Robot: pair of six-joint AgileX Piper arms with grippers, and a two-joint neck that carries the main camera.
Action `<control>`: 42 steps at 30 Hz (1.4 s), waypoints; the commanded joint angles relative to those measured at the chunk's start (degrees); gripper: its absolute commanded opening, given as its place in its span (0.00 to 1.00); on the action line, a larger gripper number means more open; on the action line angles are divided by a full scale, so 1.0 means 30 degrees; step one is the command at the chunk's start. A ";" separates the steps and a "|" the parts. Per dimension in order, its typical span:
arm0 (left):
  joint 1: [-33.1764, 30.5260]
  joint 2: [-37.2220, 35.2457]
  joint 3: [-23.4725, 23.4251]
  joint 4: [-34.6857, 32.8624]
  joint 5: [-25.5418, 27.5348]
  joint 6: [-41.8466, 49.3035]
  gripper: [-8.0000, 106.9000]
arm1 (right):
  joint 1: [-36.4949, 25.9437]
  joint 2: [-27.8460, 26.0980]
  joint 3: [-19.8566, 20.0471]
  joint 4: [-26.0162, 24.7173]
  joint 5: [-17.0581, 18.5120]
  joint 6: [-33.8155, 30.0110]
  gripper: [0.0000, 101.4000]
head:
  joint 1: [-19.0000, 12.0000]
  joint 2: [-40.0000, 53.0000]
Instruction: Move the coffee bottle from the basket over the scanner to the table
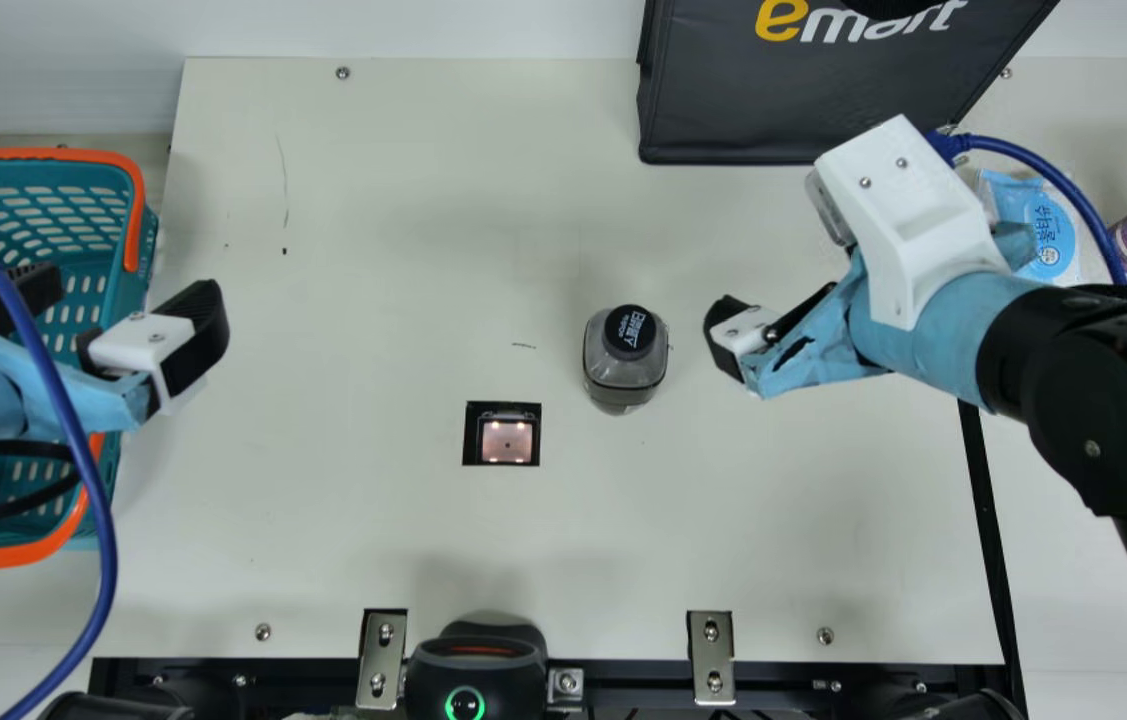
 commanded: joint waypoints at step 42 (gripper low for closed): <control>0.0000 0.0000 0.0000 0.0000 0.0000 0.0000 0.85 | 0.3937 0.2837 0.1778 0.1998 -0.3071 -0.2108 0.94 | -0.0553 0.0030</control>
